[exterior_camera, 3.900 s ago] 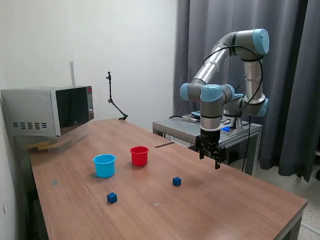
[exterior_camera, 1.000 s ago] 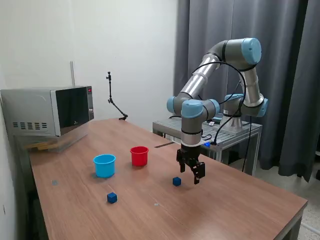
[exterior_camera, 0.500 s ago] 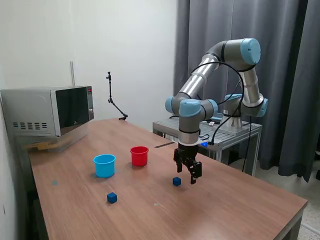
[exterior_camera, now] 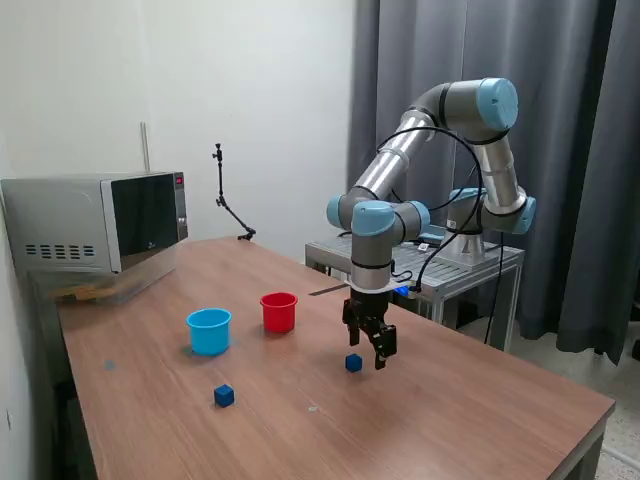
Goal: Place red objects in the red bin, and blue objects in the blue bin.
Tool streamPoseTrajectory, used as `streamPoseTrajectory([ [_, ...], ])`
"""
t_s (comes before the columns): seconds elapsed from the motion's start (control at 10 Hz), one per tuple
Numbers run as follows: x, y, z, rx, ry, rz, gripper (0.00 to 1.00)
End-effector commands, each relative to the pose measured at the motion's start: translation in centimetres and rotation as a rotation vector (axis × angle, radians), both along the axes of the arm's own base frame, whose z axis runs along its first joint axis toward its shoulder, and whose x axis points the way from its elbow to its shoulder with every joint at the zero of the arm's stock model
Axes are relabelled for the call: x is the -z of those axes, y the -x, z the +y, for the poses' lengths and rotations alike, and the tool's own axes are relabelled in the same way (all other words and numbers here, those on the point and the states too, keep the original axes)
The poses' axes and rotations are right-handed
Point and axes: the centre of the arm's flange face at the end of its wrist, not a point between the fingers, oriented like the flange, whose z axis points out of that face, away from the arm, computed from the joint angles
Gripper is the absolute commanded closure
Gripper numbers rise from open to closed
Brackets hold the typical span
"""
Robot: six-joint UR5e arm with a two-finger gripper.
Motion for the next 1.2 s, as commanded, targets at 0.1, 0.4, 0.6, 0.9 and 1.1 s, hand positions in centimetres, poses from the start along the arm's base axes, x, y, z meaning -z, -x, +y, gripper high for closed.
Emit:
streamPoseTrajectory([
  [0.1,1.0,0.1,0.6,0.004,0.001,-0.013,0.00],
  [0.4,1.2,0.4,1.0,0.010,-0.001,-0.013,0.00],
  [0.6,0.7,0.9,1.1,0.009,0.002,0.000,0.00],
  [0.9,0.1,1.8,1.8,0.002,0.004,0.016,0.00],
  [1.1,0.9,1.6,1.8,0.001,0.004,0.004,0.00],
])
